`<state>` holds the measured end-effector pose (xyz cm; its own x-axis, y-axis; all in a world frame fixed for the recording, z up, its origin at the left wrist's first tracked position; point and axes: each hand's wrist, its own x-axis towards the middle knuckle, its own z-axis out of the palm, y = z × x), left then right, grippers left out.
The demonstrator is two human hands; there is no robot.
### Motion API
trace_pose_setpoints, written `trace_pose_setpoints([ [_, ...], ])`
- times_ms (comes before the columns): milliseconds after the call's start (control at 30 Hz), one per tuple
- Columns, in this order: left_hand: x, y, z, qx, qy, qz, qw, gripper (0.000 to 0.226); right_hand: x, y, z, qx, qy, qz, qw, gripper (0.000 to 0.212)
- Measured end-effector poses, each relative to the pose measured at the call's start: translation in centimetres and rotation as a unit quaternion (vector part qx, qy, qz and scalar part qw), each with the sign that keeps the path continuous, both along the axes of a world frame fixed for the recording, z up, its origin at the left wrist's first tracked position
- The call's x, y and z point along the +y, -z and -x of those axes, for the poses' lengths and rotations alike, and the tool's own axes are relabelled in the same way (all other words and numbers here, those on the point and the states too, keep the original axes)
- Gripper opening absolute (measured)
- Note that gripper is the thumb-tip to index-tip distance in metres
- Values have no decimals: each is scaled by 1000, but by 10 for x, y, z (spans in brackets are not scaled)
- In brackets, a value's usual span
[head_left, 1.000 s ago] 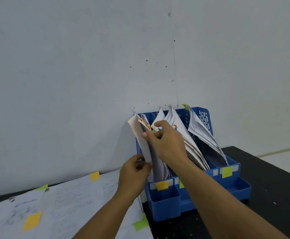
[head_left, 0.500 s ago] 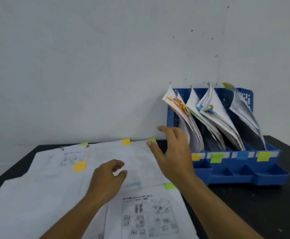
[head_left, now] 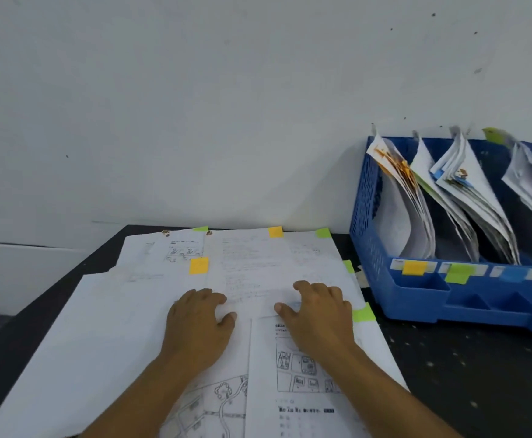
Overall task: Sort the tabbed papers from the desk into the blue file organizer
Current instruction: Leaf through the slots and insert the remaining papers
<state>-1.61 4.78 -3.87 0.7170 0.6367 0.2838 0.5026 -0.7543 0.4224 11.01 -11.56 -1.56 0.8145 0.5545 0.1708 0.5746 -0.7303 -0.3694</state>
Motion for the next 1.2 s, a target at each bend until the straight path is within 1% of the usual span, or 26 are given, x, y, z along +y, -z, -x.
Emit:
trace_pose_setpoints([
  [67, 2, 3, 1, 18, 11, -12, 1000, 51, -2, 1, 0, 2, 12, 6, 1000, 61],
  [167, -1, 3, -1, 55, 29, -43, 997, 46, -6, 0, 0, 8, 14, 15, 1000, 62],
  [200, -3, 2, -1, 65, 36, -44, 996, 53, -6, -1, 0, 9, 12, 16, 1000, 61],
  [300, -12, -3, 0, 70, 51, -47, 995, 100, -6, -1, 0, 22, 14, 9, 1000, 61],
  [333, -15, -6, 0, 72, 50, -53, 995, 111, -6, -2, -1, 27, 16, 5, 999, 60],
  [367, -19, -6, -1, 77, 49, -63, 994, 115, -6, -2, -2, 30, 19, 3, 999, 60],
  [467, -28, -6, -3, 96, 65, -94, 989, 111, -8, -6, -4, 26, 32, 13, 999, 58],
  [533, -29, -3, -4, 106, 94, -97, 985, 113, -10, -11, -7, 14, 47, 32, 998, 56],
  [633, -28, -1, -4, 76, 151, -56, 984, 115, -16, -18, -13, 0, 80, 48, 996, 58],
  [700, -27, 1, -3, 47, 180, -30, 982, 106, -20, -19, -19, 0, 100, 61, 993, 62],
  [800, -25, 4, -2, 30, 190, 0, 981, 93, -23, -15, -26, 35, 105, 79, 991, 74],
  [900, -24, 3, -1, 14, 207, 1, 978, 97, -23, -12, -27, 55, 97, 108, 988, 83],
  [1000, -24, 3, 0, -5, 215, 0, 977, 95, -22, -11, -25, 35, 99, 131, 986, 79],
  [1067, -24, 4, 0, -16, 216, 5, 976, 89, -23, -13, -24, 33, 101, 114, 988, 76],
  [1200, -23, 5, -1, -26, 216, 14, 976, 82, -24, -19, -25, 55, 107, 35, 992, 70],
])
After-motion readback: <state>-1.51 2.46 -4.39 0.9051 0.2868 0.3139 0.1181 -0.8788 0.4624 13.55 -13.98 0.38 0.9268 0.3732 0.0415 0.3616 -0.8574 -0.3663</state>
